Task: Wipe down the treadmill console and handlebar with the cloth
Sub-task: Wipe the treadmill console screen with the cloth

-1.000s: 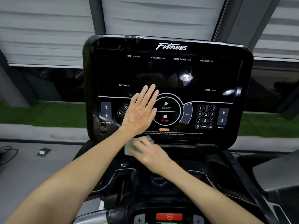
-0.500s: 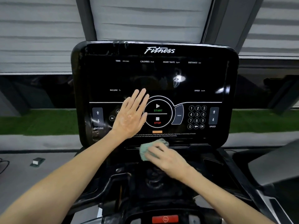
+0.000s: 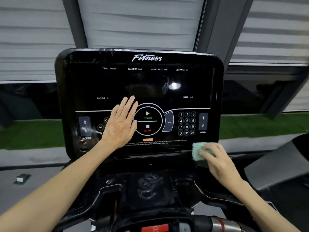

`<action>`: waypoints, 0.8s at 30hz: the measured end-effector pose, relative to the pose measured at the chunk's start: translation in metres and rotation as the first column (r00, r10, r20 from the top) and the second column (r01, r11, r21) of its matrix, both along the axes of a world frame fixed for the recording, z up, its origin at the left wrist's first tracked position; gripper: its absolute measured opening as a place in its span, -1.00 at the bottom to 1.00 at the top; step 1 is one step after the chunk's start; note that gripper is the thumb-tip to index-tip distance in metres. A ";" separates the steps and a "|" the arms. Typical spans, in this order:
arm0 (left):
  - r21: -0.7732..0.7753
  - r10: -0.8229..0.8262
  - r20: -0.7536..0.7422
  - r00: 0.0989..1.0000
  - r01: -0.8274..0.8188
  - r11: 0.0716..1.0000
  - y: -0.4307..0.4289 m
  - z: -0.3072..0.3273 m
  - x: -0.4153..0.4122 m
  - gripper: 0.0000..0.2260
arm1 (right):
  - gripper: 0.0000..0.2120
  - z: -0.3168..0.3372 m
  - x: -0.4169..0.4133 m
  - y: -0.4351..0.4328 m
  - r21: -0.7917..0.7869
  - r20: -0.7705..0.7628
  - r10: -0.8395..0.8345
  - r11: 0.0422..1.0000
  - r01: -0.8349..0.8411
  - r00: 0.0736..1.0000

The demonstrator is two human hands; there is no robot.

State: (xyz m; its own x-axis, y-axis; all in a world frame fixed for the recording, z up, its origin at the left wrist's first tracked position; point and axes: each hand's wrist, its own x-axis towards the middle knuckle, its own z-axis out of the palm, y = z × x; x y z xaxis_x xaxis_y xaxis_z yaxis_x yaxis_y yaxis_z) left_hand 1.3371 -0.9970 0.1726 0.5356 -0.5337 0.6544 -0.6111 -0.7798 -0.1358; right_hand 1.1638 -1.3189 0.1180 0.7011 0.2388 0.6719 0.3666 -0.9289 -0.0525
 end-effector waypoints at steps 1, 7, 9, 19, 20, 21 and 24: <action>-0.023 -0.014 -0.005 1.000 0.014 1.000 -0.003 0.003 -0.003 -0.48 | -0.63 0.011 0.004 0.010 0.095 0.027 0.004 0.995 -0.006 1.000; -0.472 -0.487 -0.292 0.823 0.319 0.822 -0.041 0.045 -0.042 -0.64 | -0.81 0.102 0.035 0.087 0.900 -0.047 0.156 0.434 -0.026 0.987; -0.655 -0.626 -0.463 0.628 0.233 0.719 -0.049 0.062 -0.056 -0.70 | -0.83 0.120 0.046 0.104 0.995 -0.021 0.345 0.096 -0.013 0.938; -0.873 -0.710 -0.450 0.541 -0.099 0.478 -0.024 0.082 -0.062 -0.72 | -0.74 0.138 0.067 0.138 0.969 -0.089 0.612 -0.128 0.210 0.786; -0.873 -0.714 -0.457 0.530 -0.114 0.474 -0.020 0.082 -0.062 -0.73 | -0.74 0.138 0.067 0.139 0.967 -0.090 0.625 -0.131 0.218 0.776; -0.870 -0.715 -0.466 0.522 -0.125 0.477 -0.016 0.083 -0.062 -0.74 | -0.74 0.138 0.068 0.140 0.966 -0.087 0.637 -0.135 0.221 0.766; -0.822 -0.673 -0.551 0.494 -0.179 0.541 -0.008 0.088 -0.061 -0.84 | -0.76 0.139 0.069 0.143 0.980 -0.124 0.645 -0.038 0.193 0.754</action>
State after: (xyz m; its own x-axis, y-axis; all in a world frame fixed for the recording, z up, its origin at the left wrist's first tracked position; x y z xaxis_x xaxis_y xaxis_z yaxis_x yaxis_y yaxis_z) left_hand 1.2757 -1.0046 0.2601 0.9171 -0.3187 0.2396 -0.2776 -0.0792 0.9574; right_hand 1.2325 -1.1759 0.2571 0.9965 -0.0700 0.0447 0.0644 0.3113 -0.9481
